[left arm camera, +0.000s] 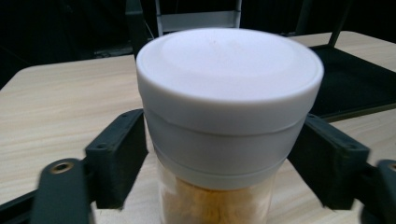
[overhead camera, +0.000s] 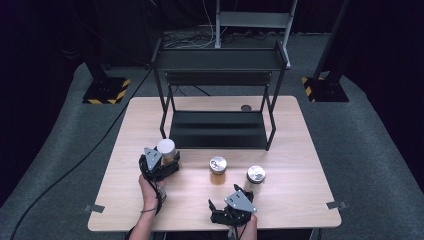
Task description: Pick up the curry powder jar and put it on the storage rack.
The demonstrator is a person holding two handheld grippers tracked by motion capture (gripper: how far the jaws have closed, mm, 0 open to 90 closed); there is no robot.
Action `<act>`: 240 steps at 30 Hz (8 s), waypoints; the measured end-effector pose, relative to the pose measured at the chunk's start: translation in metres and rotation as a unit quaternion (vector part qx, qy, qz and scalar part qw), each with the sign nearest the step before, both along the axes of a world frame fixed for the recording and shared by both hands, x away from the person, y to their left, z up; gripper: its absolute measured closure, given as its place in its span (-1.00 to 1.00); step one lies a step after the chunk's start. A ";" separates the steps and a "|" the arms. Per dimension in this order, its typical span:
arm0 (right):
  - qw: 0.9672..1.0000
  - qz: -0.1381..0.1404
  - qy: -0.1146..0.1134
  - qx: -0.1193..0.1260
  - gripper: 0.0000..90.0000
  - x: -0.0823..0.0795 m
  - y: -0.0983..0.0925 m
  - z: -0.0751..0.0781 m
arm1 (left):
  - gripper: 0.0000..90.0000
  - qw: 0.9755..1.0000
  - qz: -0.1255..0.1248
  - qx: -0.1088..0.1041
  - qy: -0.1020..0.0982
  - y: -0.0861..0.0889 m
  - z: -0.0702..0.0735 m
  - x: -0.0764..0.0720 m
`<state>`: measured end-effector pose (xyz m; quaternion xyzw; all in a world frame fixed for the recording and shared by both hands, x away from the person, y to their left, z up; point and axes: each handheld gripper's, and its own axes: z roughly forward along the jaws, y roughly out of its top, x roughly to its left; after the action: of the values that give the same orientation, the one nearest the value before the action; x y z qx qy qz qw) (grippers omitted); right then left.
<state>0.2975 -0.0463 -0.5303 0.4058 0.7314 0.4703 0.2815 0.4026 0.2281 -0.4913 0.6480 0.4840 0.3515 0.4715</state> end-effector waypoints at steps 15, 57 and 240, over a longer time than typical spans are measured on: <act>1.000 0.001 0.000 -0.002 -0.97 0.000 0.000 0.000 | -0.22 1.000 -0.007 0.003 -0.006 0.001 -0.001 -0.001; 1.000 0.003 -0.003 -0.005 -0.97 -0.001 0.001 0.000 | -0.22 0.998 -0.047 0.019 -0.024 0.001 0.029 -0.005; 1.000 0.002 -0.006 -0.022 -0.96 -0.002 0.004 -0.001 | -0.22 0.996 -0.087 0.020 -0.010 -0.043 0.048 0.080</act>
<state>0.2958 -0.0426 -0.5313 0.3956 0.7403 0.4573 0.2937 0.4824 0.1855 -0.4436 0.6933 0.4143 0.3248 0.4922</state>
